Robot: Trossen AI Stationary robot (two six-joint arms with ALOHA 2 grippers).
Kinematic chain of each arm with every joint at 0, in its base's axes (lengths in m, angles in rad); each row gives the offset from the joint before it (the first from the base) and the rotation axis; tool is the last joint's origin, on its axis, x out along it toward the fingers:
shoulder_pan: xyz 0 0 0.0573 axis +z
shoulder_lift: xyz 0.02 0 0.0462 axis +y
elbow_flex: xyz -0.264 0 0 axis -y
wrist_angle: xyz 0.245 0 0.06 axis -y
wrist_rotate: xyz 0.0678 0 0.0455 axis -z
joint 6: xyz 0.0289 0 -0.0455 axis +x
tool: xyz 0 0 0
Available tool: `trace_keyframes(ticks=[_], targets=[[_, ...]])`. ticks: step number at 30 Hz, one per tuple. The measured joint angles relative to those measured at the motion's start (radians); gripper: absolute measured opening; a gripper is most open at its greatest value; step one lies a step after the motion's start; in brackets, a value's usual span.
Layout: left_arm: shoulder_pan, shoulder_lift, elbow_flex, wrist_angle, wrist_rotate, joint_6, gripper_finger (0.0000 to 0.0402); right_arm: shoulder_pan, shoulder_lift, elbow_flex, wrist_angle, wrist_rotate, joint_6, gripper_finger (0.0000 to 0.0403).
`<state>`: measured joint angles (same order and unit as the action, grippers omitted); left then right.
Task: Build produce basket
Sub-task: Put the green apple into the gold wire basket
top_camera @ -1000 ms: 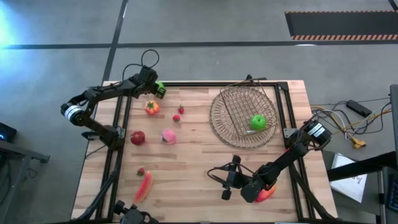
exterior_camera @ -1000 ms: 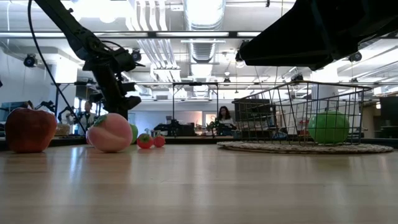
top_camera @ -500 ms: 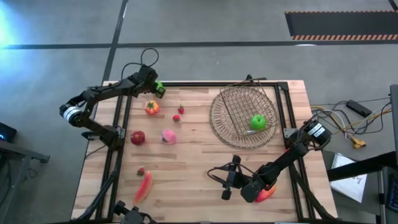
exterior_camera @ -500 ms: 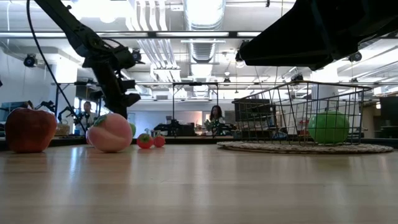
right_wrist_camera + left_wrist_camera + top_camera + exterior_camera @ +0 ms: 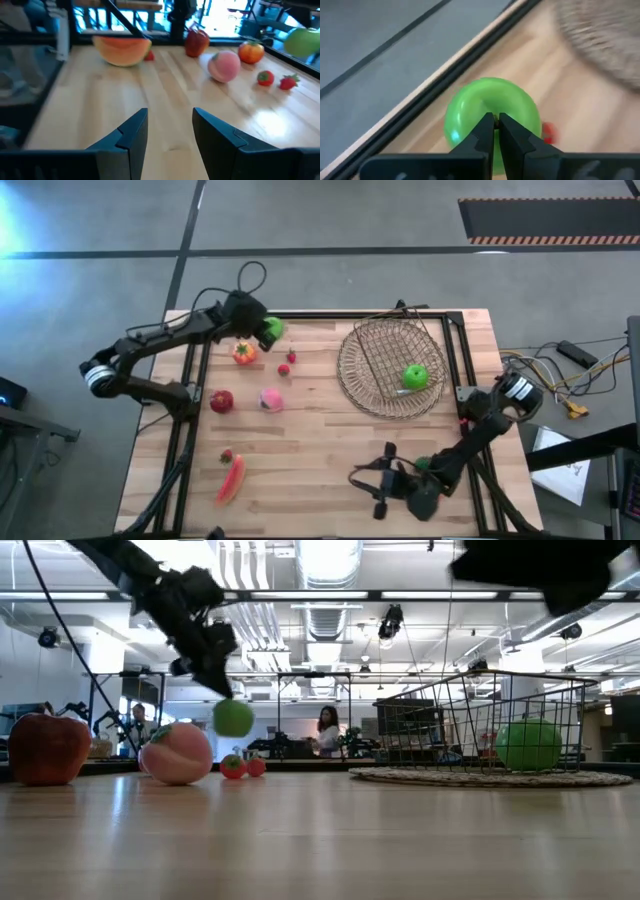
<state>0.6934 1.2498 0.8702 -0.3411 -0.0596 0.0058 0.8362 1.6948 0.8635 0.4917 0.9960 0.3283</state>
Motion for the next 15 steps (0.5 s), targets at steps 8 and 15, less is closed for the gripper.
trace_keyframes(ticks=[8,15], targets=[[-0.254,0.103,0.21,0.044,0.002,-0.049,0.0,0.179,-0.058,0.0,-0.074,0.215,0.081,0.0148],[-0.335,0.345,0.537,0.044,0.004,-0.021,0.0,0.265,-0.058,0.0,-0.068,0.42,0.083,0.0148]])
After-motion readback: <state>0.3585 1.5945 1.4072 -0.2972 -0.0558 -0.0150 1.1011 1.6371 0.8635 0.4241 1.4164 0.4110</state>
